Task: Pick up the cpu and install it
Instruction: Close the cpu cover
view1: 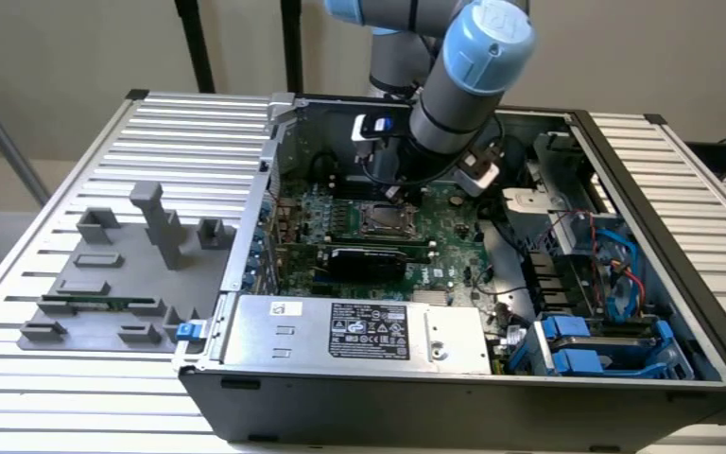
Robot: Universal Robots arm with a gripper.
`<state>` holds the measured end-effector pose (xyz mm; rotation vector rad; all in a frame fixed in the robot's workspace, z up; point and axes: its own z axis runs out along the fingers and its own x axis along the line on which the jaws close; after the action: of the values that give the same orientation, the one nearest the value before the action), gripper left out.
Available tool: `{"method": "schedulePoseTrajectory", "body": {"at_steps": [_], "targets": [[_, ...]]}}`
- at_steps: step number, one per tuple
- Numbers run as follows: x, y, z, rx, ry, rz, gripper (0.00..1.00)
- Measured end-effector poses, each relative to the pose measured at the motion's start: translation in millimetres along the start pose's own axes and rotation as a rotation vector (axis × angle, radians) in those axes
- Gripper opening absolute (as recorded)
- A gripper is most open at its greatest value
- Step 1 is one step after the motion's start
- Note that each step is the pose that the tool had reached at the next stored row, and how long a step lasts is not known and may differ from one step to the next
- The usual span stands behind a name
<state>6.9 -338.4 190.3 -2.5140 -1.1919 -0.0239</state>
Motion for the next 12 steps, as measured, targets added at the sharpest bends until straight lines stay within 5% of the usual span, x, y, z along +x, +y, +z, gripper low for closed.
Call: {"method": "schedulePoseTrajectory", "body": {"at_steps": [5, 12], "targets": [[-0.4, 1.4, 0.0, 0.017, 0.0152, -0.003, 0.11], [-0.8, 0.5, -7.4, 0.0287, 0.007, 0.001, 0.11]]}}
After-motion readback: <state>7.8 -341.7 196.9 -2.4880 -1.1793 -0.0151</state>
